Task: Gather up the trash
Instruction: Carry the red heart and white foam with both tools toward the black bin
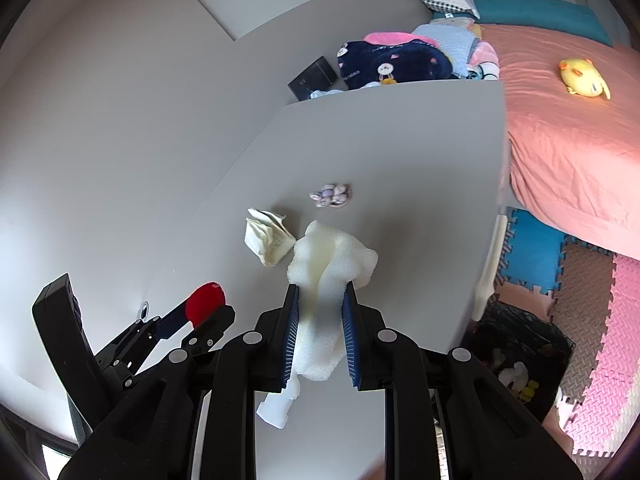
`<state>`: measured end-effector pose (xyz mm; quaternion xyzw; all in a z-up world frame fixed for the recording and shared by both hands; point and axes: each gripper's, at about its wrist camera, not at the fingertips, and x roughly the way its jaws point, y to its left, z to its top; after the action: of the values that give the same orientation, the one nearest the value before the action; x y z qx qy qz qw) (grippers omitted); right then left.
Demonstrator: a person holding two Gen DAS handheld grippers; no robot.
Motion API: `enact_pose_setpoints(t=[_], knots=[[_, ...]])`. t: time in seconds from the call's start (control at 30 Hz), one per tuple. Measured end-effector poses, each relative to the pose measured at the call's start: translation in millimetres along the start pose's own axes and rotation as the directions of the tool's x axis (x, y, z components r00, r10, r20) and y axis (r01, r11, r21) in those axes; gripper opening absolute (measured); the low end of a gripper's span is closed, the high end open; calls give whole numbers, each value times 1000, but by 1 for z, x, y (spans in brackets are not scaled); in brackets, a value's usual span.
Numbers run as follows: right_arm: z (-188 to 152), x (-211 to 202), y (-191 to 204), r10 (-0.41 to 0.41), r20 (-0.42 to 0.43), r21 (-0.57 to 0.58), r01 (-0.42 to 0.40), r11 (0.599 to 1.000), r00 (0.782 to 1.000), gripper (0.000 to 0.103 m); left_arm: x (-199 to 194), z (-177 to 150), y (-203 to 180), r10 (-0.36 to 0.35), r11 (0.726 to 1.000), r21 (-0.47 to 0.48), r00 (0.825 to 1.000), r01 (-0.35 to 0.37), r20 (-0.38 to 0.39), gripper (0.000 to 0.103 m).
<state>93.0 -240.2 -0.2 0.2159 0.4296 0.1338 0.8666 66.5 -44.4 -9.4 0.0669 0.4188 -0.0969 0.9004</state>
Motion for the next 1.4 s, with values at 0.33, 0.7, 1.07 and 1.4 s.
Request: enact_pose_setpoints(t=[0.33,0.7,1.07,1.4], knots=[[-14,-42,-31,-19,48,16,19,1000,999,23,-11,-3,-44,-44,998,37,999,44,19,48],[-22,-75,-72,-69,84,61,64,996,994,23,-11,-5,-97,-109,991,85,994,108,12,48],[-29,-111,-118,-167,138,112,153,982,976,23,-13,-10,-153,-181,970,166,983,179,0,48],[-37,-137,-154,-244,164,150,220,964,956,24,-14,-16,-201,-236,941,244,972,234,-23,48]])
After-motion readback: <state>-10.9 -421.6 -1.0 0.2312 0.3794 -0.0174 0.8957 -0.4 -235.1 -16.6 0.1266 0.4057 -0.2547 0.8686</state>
